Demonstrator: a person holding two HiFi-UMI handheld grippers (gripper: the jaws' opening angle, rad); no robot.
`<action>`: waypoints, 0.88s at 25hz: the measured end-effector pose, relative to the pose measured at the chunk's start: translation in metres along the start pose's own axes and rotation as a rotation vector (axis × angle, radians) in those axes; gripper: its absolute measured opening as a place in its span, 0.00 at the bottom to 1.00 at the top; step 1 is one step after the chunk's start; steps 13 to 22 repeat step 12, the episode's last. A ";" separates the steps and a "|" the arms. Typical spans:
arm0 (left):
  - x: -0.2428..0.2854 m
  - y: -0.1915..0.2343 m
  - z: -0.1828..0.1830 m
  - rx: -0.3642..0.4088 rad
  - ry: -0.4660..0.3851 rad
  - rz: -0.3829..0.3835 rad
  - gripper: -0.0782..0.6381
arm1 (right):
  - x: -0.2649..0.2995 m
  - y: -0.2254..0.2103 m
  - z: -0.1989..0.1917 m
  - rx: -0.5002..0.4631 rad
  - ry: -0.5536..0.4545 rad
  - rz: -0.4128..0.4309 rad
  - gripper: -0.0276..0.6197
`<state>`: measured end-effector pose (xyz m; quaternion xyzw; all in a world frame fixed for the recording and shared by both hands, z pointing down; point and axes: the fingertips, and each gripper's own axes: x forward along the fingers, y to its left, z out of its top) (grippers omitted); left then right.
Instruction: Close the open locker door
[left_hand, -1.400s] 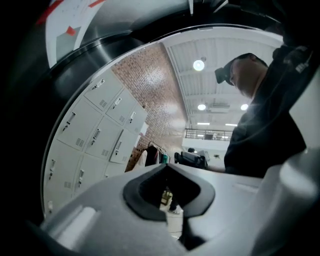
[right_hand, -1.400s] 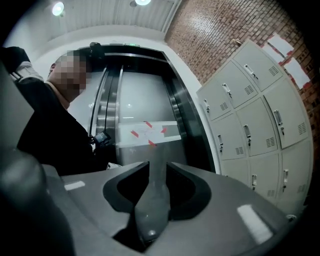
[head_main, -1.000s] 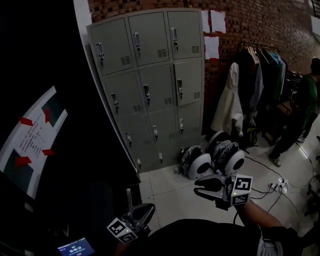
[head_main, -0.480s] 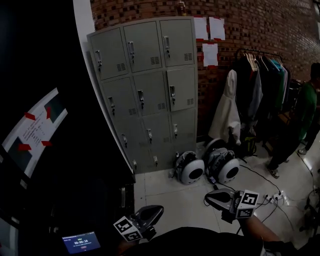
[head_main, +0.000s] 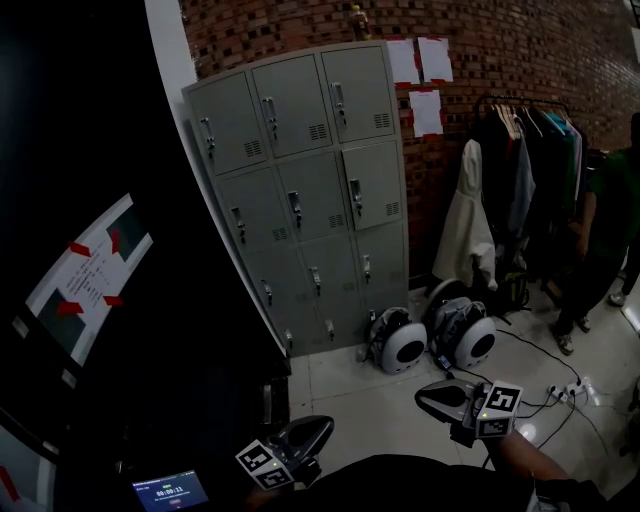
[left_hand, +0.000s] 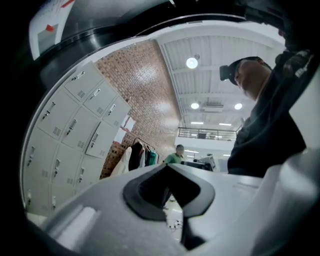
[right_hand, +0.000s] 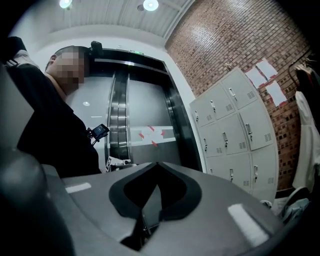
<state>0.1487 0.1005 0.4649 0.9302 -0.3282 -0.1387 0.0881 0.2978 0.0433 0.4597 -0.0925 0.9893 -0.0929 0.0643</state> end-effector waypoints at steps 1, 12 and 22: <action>-0.005 0.002 0.001 0.003 -0.001 0.003 0.11 | 0.007 0.004 -0.001 0.001 -0.002 0.013 0.05; -0.041 0.019 0.018 0.025 -0.032 0.040 0.11 | 0.049 0.015 0.000 -0.070 0.037 0.062 0.05; -0.041 0.019 0.018 0.025 -0.032 0.040 0.11 | 0.049 0.015 0.000 -0.070 0.037 0.062 0.05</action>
